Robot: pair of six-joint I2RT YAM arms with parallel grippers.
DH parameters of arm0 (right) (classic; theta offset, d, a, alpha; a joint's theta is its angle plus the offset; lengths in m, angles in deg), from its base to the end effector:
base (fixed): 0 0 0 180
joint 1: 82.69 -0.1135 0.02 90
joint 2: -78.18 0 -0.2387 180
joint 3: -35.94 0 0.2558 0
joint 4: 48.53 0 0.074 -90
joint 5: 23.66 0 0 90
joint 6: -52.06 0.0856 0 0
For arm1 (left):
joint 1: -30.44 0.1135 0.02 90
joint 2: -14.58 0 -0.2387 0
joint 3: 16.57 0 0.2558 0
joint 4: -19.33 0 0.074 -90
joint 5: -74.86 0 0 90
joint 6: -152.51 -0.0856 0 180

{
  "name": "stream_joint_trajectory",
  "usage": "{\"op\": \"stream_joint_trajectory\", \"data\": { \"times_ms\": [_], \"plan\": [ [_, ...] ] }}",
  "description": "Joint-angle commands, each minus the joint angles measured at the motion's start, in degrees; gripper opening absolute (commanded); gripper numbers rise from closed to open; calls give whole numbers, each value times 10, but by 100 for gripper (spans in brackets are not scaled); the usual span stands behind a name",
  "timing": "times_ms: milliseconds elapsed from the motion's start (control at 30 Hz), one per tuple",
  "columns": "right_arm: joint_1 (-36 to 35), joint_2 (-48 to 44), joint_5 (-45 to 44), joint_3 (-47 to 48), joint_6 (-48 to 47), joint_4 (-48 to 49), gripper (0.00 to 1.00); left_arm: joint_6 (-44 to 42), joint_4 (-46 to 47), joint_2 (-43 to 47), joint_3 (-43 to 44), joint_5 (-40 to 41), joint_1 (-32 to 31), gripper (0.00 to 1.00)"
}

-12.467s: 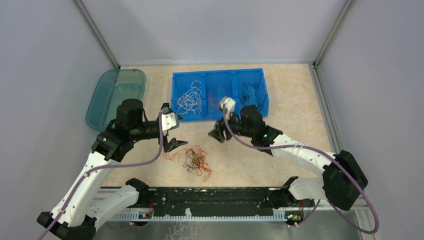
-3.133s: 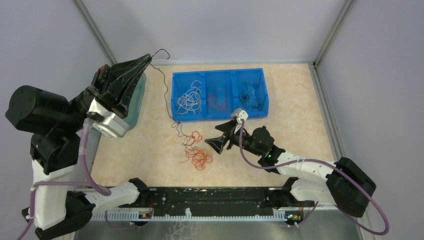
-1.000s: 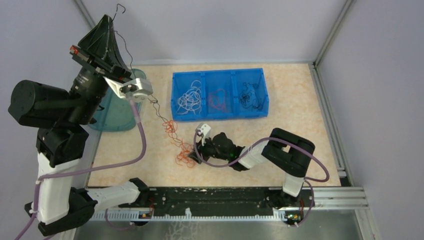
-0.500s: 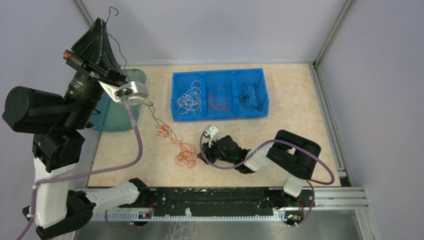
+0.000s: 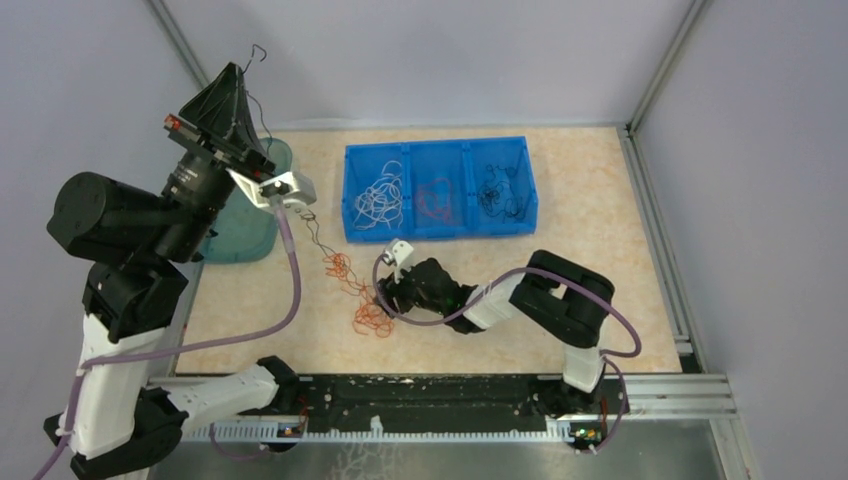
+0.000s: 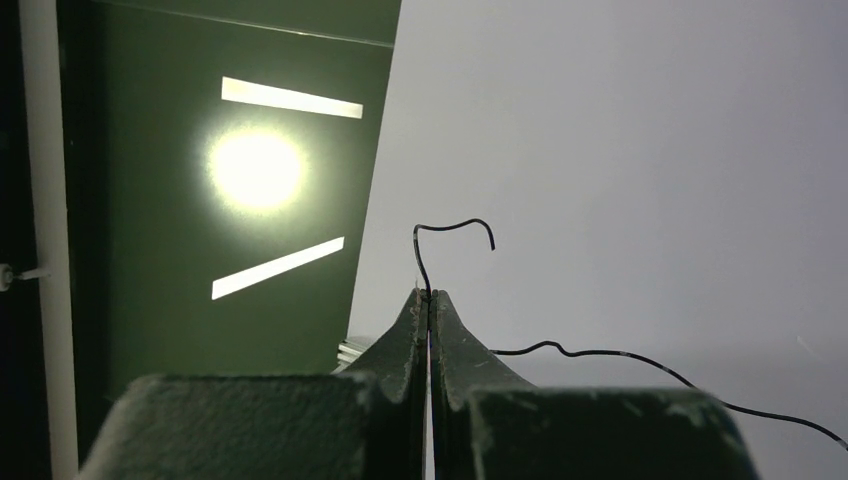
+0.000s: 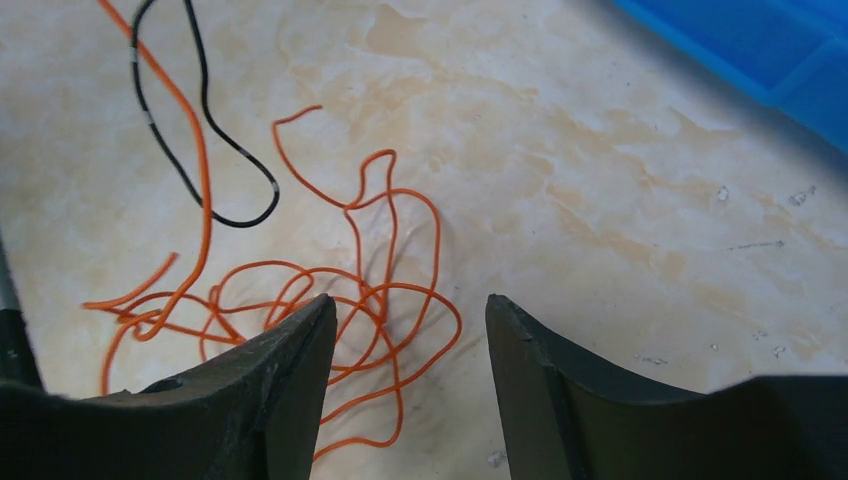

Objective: Untangle the cables

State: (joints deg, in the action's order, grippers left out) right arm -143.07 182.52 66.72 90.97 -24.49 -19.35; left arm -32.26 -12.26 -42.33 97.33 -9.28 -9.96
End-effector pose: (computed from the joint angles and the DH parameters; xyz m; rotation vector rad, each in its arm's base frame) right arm 0.1951 0.3443 0.0959 -0.8092 1.8523 0.8534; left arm 0.1373 -0.1053 0.5963 1.0467 0.5343 0.8998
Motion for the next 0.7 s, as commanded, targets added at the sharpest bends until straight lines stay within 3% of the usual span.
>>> {"op": "stream_joint_trajectory", "data": {
  "times_ms": [0, 267, 400, 533, 667],
  "plan": [
    [-4, 40, -42, 43, -33, -31, 56, 10, -6, 10, -6, 25, -1, 0],
    [13, 57, -53, 31, -38, -14, 49, -9, -37, 12, 22, 61, -2, 0],
    [21, 63, -9, 21, -35, 27, 30, -8, -47, 19, 20, 74, -1, 0],
    [21, 63, 23, 19, -32, 48, 3, -1, -57, 28, 7, 87, -2, 0],
    [21, 40, 24, 6, -33, 55, 0, 34, -87, 51, -27, 113, -2, 0]
  ]
}}
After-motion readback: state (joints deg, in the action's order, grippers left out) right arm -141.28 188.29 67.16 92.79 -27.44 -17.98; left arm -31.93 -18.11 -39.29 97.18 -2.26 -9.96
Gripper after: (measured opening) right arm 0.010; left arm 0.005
